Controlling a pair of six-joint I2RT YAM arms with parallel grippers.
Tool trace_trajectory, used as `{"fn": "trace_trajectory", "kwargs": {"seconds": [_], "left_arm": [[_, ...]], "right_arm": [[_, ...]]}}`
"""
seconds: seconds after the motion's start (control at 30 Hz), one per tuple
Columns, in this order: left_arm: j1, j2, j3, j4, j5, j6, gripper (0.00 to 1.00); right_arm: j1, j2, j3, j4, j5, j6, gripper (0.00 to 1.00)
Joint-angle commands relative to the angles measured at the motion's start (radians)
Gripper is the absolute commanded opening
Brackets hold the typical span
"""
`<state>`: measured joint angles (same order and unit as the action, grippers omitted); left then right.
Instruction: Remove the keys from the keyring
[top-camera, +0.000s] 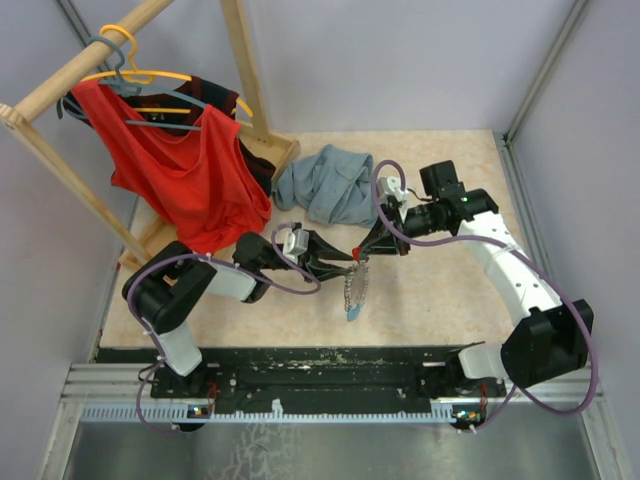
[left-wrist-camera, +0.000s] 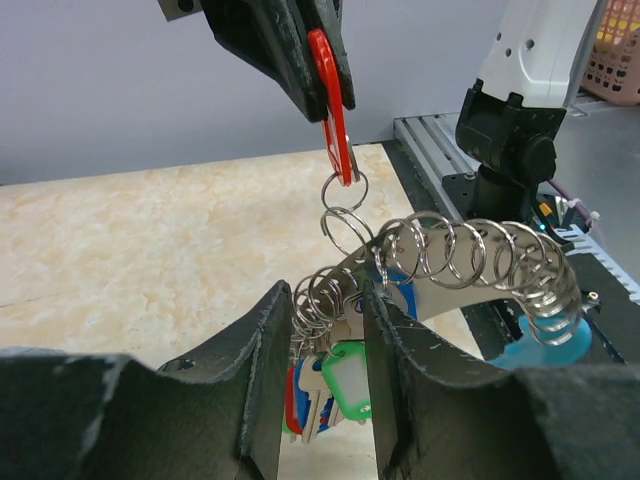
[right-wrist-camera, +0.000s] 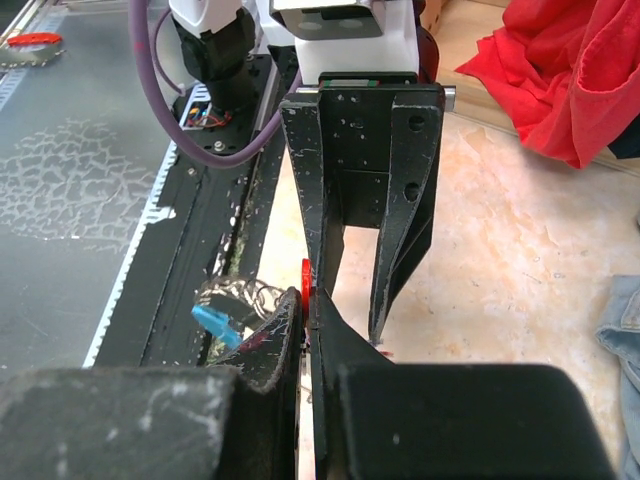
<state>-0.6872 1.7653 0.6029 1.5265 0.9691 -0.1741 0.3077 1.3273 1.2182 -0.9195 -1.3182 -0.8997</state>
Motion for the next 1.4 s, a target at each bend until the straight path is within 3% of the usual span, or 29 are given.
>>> {"fn": "trace_trajectory", "kwargs": {"seconds": [0.0,0.37,0.93,1.37], "left_arm": [[0.007,-0.038,0.021,0.248,0.018,0.044,0.4],[0.024,-0.075,-0.029,0.264,-0.001,0.069,0.36],[0.028,-0.054,0.02,0.264,0.006,0.038,0.36],[0.02,-0.064,0.032,0.264,-0.053,-0.151,0.45]], "right_arm": [[0.008,-0.003,0.012,0.047,-0.069,0.015,0.0],[0.007,-0.02,0.021,0.022,-0.048,-0.014,0.0],[0.012,-0.019,0.044,-0.075,-0.007,-0.132,0.0],[0.014,-0.029,0.034,0.002,0.016,-0.039,0.0]]}}
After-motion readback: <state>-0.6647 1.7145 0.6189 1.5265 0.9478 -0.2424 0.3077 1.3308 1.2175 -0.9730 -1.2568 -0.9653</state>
